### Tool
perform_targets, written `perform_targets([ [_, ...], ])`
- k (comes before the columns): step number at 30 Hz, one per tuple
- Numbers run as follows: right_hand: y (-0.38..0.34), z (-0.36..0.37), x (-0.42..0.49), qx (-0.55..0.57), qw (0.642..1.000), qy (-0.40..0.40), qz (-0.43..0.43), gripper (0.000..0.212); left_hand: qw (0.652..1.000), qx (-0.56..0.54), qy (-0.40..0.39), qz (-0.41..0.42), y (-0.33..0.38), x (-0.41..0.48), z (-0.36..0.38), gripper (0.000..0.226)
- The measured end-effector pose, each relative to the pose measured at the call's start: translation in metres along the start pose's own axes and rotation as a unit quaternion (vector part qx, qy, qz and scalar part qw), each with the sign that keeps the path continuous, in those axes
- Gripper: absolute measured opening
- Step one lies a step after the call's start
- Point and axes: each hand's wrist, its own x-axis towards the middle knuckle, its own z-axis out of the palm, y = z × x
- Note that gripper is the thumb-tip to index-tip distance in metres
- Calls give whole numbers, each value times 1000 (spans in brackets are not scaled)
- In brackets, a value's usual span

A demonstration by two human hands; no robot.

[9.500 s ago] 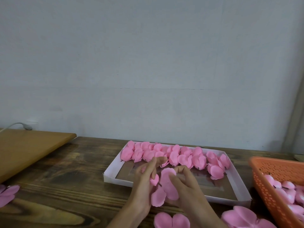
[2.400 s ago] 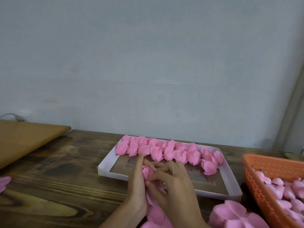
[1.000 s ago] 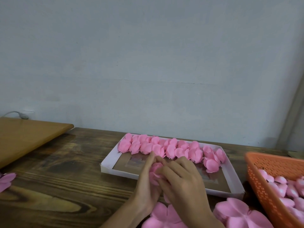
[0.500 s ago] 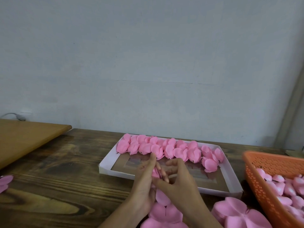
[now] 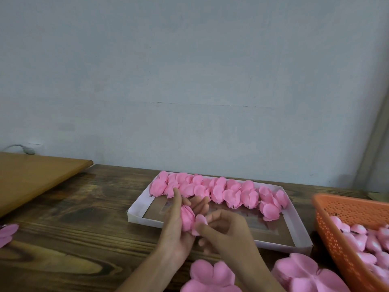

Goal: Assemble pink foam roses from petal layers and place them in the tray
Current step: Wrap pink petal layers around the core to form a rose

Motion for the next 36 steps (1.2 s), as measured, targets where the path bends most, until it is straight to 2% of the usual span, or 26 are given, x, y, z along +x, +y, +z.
perform_targets([
  [4, 4, 5, 0, -36, 997, 37, -50, 11, 999, 27, -17, 1, -2, -1, -4, 47],
  [12, 8, 9, -2, -82, 990, 50, -107, 8, 997, 67, -38, 2, -5, -6, -1, 51],
  [20, 8, 7, -3, -128, 982, 59, -129, 31, 998, 44, -40, -16, -1, -6, -2, 49],
  [25, 16, 9, -5, -277, 926, 100, -238, 32, 996, 80, -39, -1, 0, -9, -1, 50],
  [28, 19, 10, -6, -321, 894, 128, -285, 31, 990, 126, -50, 25, -2, -11, 3, 50],
  [31, 20, 9, -4, -344, 875, 163, -298, 28, 987, 133, -85, 39, -3, -14, 5, 48],
  [34, 20, 6, -2, -367, 863, 182, -295, 26, 982, 122, -141, 25, -2, -16, 4, 69],
  [36, 18, 3, -2, -380, 861, 170, -292, 27, 976, 132, -170, 27, 0, -16, 2, 66],
])
